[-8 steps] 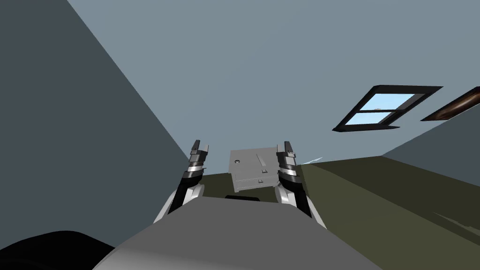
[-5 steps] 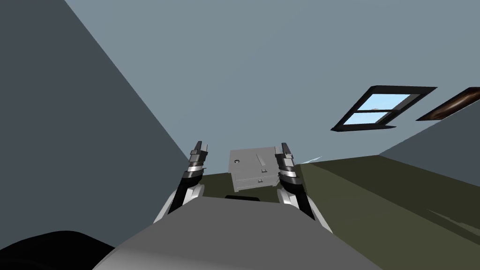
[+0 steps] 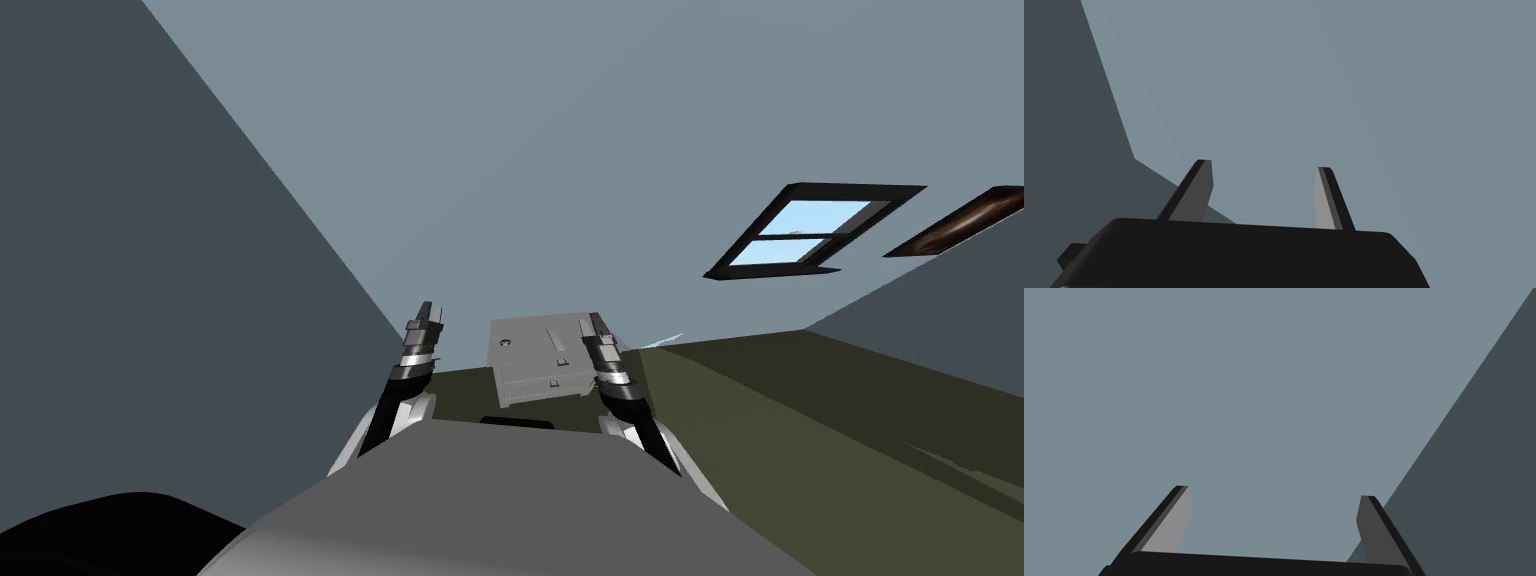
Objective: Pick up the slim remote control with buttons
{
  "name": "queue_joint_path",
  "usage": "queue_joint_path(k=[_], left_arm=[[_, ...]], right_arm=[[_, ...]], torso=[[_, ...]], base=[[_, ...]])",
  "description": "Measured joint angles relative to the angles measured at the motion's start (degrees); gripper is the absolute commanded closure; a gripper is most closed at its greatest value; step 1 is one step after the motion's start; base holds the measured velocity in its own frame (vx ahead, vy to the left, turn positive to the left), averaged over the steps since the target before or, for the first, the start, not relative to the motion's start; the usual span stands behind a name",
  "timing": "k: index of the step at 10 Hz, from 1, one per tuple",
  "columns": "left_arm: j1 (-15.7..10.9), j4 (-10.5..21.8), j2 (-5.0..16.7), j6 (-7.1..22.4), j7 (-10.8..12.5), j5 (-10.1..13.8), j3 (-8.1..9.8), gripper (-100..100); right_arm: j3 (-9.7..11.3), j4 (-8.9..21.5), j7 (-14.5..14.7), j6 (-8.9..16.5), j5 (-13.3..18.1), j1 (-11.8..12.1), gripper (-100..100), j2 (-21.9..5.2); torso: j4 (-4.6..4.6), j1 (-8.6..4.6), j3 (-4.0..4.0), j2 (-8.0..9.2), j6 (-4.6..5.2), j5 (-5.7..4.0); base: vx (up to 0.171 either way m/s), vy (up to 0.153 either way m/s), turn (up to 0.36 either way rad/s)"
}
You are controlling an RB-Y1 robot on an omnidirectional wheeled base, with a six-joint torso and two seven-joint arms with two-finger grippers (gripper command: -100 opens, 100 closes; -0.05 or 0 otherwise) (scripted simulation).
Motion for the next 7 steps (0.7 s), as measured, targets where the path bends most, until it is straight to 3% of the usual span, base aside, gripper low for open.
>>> queue_joint_path(k=[7], left_arm=[[0.0, 0.0, 0.0, 0.0, 0.0, 0.0, 0.0, 0]], right_arm=[[3.1, 5.9, -5.1, -1.7, 0.8, 4.6, -100, -10.8]], torso=[[0.01, 0.0, 0.03, 0.05, 0.0, 0.0]], base=[[-0.036, 0.0, 0.038]])
